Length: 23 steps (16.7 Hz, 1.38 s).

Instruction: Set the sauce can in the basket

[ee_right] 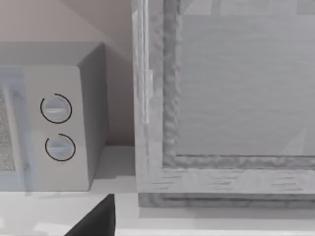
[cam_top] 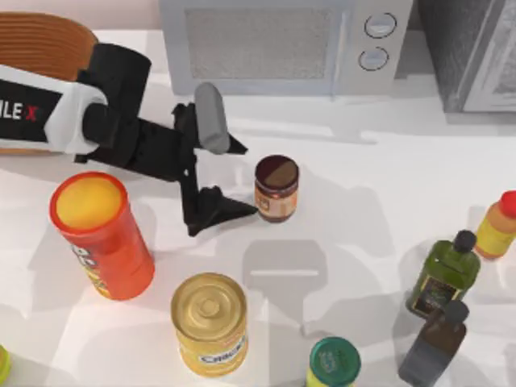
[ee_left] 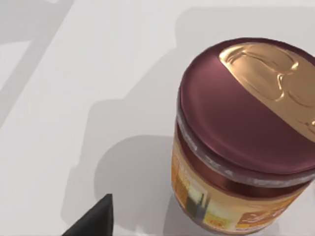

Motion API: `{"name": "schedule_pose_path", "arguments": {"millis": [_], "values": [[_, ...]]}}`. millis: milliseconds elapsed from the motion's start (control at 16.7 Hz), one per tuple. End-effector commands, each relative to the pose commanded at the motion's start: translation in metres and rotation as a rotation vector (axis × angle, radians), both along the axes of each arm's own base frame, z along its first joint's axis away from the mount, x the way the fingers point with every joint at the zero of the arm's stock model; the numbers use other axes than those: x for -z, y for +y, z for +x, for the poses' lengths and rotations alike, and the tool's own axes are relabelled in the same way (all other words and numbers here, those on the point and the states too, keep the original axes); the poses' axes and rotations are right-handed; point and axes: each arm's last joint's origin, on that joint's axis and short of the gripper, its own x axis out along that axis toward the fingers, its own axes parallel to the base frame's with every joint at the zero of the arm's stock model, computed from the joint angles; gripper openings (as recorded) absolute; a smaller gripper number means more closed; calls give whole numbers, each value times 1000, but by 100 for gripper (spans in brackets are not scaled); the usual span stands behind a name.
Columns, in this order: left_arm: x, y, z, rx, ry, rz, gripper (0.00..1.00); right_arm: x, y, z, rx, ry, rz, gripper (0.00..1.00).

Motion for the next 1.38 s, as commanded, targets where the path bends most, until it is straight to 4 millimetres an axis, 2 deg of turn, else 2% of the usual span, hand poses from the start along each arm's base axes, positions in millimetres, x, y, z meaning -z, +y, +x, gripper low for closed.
{"name": "schedule_pose_path", "arguments": {"millis": [240,420,660,840,1080,1380], "values": [[-1,-3,2,-6,-2,0,100,0,0,0,0,0,0,100],[2,-25,7,-3,-4,-2,100,0,0,0,0,0,0,100],[25,-52,8,1,-1,0,100,0,0,0,0,0,0,100],[38,-57,7,0,0,0,100,0,0,0,0,0,0,100],[40,-57,7,0,0,0,100,0,0,0,0,0,0,100],[40,-57,7,0,0,0,62,0,0,0,0,0,0,100]]}}
